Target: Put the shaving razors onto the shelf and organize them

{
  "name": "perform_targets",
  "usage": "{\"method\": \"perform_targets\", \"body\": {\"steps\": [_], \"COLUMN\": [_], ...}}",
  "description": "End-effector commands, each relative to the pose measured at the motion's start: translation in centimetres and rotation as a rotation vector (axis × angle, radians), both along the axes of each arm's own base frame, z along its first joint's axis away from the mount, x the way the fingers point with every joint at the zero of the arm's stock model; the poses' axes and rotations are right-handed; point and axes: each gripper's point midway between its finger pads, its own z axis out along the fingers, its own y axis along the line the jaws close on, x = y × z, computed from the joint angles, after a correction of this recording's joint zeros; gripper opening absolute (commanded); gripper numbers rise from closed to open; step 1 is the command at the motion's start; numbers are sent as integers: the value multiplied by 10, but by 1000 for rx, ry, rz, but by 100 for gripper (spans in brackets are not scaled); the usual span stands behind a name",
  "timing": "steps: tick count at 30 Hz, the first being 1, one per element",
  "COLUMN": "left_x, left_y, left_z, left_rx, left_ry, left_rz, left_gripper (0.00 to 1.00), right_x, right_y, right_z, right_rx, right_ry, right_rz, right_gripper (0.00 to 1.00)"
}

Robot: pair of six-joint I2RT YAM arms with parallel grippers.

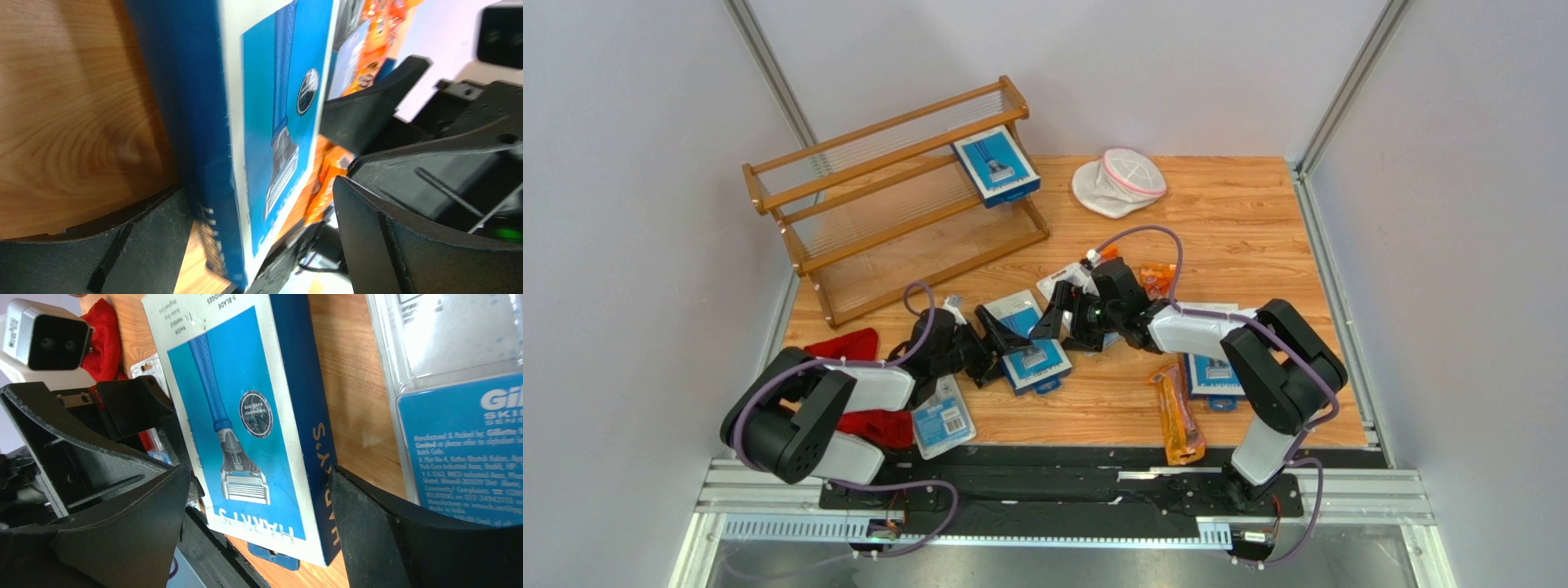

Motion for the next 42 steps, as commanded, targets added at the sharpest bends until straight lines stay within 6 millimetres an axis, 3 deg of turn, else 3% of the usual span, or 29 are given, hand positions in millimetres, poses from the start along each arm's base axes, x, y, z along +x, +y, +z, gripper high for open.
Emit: {"method": "perform_targets", "body": {"steps": [1, 4, 7, 8, 11, 14, 16, 18, 19, 20, 22, 23, 26, 34, 42], "left_x": [3, 7, 7, 7, 6, 4, 0, 1, -6, -6, -12, -14, -24, -38, -39], "left_y": [10, 4, 4, 4, 5, 5, 4, 1, 5, 6, 12, 14, 18, 19, 2], "left_z": [-25, -20, -18, -15, -10, 1, 8, 32, 29, 46, 51, 67, 85, 100, 125], "left_rx": [32, 17, 13, 12, 15, 20, 33, 25, 63, 56, 92, 80, 83, 59, -23], "left_ry": [4, -25, -33, -43, -59, -100, -132, -208, -202, -257, -273, -324, -380, -434, -528], "left_rz": [71, 37, 37, 36, 30, 1, -42, -77, -102, -106, -121, -120, -146, -184, -282], "left_gripper": [90, 85, 70, 58, 40, 29, 27, 25, 25, 25, 25, 26, 26, 27, 27], "right_x": [-6, -8, -8, -7, -7, -6, -6, -6, -5, -5, -5, -6, -10, -22, -33], "right_y": [17, 20, 18, 18, 16, 16, 12, 8, 6, 4, -1, -2, -6, -5, 10], "right_z": [10, 8, 10, 11, 16, 25, 33, 38, 46, 49, 60, 62, 71, 94, 110], "right_rx": [103, 109, 105, 103, 101, 111, 109, 103, 114, 119, 139, 145, 167, 301, 457], "right_ry": [8, 16, 5, -1, -18, -41, -64, -78, -97, -106, -131, -139, -159, -202, -186], "right_rz": [29, 34, 30, 28, 29, 33, 33, 26, 22, 18, 9, 9, 10, 46, 139], "right_gripper": [85, 84, 84, 84, 85, 85, 85, 86, 86, 86, 86, 86, 86, 87, 85]}}
